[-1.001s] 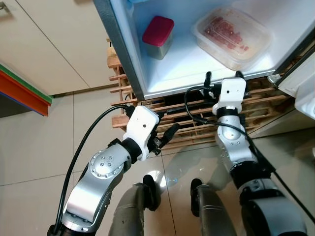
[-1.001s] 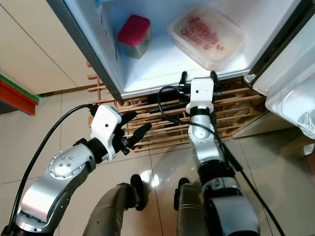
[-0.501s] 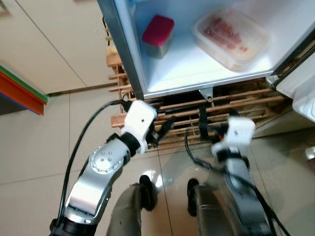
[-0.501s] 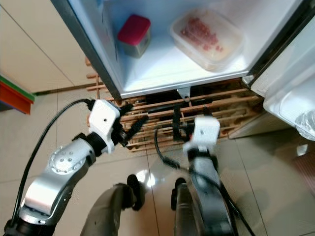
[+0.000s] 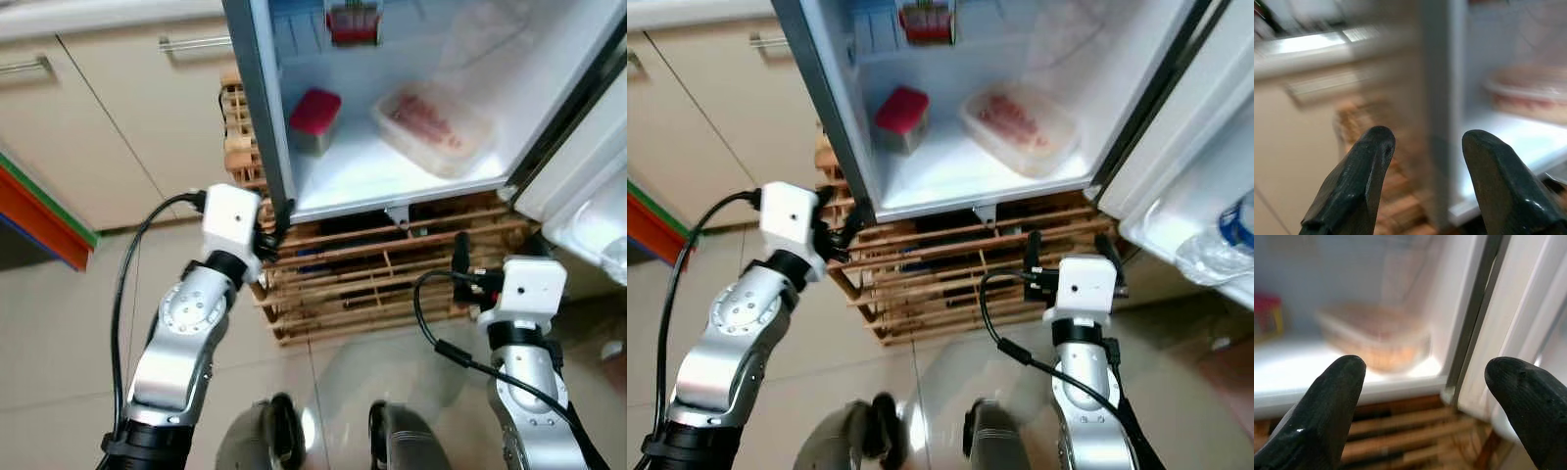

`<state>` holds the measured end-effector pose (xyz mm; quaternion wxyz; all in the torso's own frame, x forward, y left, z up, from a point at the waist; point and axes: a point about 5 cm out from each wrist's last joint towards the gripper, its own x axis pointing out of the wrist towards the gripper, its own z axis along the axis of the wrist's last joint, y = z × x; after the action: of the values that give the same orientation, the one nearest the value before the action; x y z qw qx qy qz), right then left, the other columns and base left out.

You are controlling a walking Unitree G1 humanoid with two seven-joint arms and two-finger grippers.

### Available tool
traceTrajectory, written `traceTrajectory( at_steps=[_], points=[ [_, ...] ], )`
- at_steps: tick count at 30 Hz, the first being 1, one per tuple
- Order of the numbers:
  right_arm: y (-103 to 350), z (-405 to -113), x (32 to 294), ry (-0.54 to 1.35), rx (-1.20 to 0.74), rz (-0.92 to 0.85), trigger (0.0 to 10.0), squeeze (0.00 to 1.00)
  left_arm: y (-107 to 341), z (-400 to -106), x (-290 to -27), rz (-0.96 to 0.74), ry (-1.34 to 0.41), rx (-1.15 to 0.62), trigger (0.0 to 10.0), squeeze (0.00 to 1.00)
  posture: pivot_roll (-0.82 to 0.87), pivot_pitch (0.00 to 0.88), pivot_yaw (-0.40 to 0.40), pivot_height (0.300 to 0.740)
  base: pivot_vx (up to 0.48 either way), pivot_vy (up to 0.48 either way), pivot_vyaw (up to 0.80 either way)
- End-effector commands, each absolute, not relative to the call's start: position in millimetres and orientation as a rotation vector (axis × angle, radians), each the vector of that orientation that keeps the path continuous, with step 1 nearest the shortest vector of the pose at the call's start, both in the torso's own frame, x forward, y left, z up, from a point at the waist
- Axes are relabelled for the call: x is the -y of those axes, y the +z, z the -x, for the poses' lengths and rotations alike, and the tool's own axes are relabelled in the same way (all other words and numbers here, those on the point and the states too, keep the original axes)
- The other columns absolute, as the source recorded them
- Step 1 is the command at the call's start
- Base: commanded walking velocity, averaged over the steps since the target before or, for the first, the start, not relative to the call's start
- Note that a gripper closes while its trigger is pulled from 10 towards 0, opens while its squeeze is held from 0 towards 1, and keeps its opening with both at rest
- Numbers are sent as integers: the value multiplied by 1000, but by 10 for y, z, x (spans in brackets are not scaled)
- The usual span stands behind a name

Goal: Restocking fridge

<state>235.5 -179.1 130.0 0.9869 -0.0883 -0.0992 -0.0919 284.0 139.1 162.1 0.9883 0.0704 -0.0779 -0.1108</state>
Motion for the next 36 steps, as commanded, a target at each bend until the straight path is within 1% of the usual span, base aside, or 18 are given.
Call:
traceTrajectory(
  at_steps=[1,4,7,12,16,18,20,22,26,31,36],
  points=[
    [1298,-2393,1796,-191,204,187,10000,0,1459,-2836,-1419,-164,-201,113,10000,0,-92,11,29,725,0,0,0],
    [1315,-2473,1774,-182,210,182,10000,0,1268,-2845,-1393,-141,-199,34,10000,0,-91,0,22,725,0,0,0],
    [1243,-2595,1795,-194,160,122,10000,0,1179,-2886,-1351,-114,-190,-18,10000,0,-86,0,8,725,0,0,0],
    [1142,-2664,1796,-193,129,120,10000,0,1259,-2989,-1356,-99,-147,53,10000,0,-83,0,8,725,0,0,0],
    [1121,-2693,1753,-151,130,113,10000,0,1244,-2982,-1367,-94,-148,59,10000,0,-88,0,1,725,0,0,0],
    [1085,-2725,1736,-110,111,57,10000,0,1162,-2905,-1492,-88,-161,36,10000,0,-77,0,-12,725,0,0,0],
    [1044,-2743,1756,-106,86,12,10000,0,1124,-2872,-1541,-86,-166,26,10000,0,-66,0,-21,725,0,0,0],
    [1014,-2759,1777,-106,70,-10,10000,0,1147,-2864,-1524,-109,-172,50,10000,0,-57,0,-28,725,0,0,0],
    [981,-2774,1741,-70,60,10,10000,0,1198,-2888,-1414,-115,-156,75,10000,0,-39,0,-38,725,0,0,0],
    [964,-2783,1689,-40,65,16,10000,0,1224,-2954,-1464,-131,-117,81,10000,0,-36,0,-36,725,0,0,0],
    [977,-2792,1646,-18,82,37,10000,0,1228,-3015,-1442,-139,-130,77,10000,0,-42,0,-18,725,0,0,0]
  ],
)
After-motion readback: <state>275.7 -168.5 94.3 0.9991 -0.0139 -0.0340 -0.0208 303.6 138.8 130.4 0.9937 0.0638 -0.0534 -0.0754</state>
